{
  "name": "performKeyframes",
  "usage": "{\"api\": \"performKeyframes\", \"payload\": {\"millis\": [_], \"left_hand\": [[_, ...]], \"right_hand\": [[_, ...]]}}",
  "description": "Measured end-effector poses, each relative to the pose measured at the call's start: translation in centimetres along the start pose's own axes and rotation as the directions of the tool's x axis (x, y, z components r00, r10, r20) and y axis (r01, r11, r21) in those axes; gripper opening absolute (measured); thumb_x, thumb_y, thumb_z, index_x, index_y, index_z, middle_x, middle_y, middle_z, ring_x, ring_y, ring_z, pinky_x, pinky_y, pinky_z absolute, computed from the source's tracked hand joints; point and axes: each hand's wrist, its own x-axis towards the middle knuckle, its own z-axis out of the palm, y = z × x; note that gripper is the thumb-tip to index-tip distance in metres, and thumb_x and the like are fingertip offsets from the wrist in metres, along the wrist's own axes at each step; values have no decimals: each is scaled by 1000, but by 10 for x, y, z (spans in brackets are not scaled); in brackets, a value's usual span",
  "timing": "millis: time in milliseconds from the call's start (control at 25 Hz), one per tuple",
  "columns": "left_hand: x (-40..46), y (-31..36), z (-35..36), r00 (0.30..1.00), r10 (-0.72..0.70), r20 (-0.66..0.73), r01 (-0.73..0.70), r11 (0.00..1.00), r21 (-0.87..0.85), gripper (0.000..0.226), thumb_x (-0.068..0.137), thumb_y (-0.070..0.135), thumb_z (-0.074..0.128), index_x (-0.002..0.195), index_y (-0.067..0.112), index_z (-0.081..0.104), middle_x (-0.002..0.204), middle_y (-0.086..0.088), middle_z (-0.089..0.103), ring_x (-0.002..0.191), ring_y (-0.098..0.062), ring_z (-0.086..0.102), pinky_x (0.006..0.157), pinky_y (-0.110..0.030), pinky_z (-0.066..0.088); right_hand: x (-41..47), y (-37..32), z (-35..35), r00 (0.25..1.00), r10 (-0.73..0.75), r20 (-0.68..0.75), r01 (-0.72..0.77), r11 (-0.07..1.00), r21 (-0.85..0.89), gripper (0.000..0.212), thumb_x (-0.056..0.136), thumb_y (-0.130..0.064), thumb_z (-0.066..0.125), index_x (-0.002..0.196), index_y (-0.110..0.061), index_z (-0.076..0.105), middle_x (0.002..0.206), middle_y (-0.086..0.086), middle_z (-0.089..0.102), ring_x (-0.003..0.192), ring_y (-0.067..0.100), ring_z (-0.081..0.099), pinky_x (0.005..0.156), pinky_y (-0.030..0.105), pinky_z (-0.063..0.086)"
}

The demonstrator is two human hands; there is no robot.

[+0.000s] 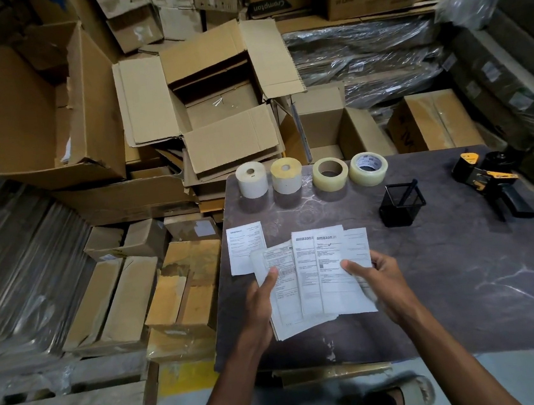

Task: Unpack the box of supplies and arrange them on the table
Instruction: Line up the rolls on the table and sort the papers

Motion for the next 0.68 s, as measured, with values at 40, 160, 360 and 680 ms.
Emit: {"api": "performKeyframes", "payload": {"millis": [40,160,360,680], "left_hand": [[0,0,1,1000,-3,9,3,1000,1,22,98,31,55,117,22,63,107,-3,75,93,-22,73,74,-37,57],[0,0,4,999,4,46,-4,1000,3,28,97,33,56,120,19,61,110,-3,74,98,-24,72,80,-39,58],[0,0,2,998,9,61,-11,1000,26,32,89,20,69,119,19,59,111,-5,73,97,-22,73,74,-35,59],[4,1,-10,999,25,36,-26,999,31,36,87,24,71,121,20,58,111,-3,72,100,-22,71,76,-33,57]], "right_hand": [[-1,-1,4,1000,-5,16,5,1000,-25,26,88,-2,70,114,0,69,110,13,75,100,32,73,85,46,59],[-3,-1,20,997,-52,57,58,992,-113,22,86,-2,73,108,1,72,102,10,77,92,28,75,72,34,62],[1,4,33,993,-92,71,106,968,-226,18,85,-7,75,102,-1,75,96,9,78,85,26,77,69,35,62],[13,2,14,1000,2,-23,-2,1000,-3,22,95,-3,61,114,6,67,109,19,74,100,37,72,87,50,58]]}}
